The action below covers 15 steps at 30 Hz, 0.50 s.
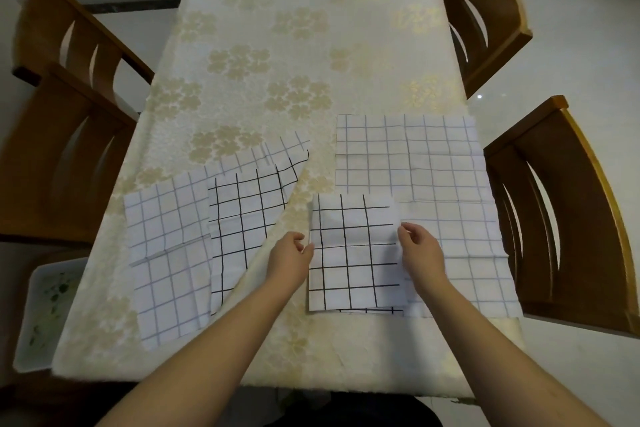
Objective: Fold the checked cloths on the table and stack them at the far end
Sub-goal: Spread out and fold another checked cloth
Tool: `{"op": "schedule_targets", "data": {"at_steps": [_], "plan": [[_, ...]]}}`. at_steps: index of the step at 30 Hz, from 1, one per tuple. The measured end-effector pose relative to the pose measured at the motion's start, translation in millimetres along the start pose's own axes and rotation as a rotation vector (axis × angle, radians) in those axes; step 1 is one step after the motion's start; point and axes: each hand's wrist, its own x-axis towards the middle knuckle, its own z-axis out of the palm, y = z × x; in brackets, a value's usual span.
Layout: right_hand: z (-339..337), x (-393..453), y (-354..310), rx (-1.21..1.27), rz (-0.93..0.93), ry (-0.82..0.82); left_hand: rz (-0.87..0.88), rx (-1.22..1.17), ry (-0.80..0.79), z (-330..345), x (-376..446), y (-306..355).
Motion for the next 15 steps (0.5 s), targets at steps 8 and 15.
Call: {"op": "schedule_targets", "data": {"at_steps": [8,15], "plan": [[-4.1,9.1,9.3,-0.124,0.017,0.025,-0.119,-0.012,0.031,14.3,14.3,4.9],[-7.0,9.9,16.6,-0.162,0.01,-0.017,-0.11,-0.177,0.06,18.3,15.1,2.9]]}}
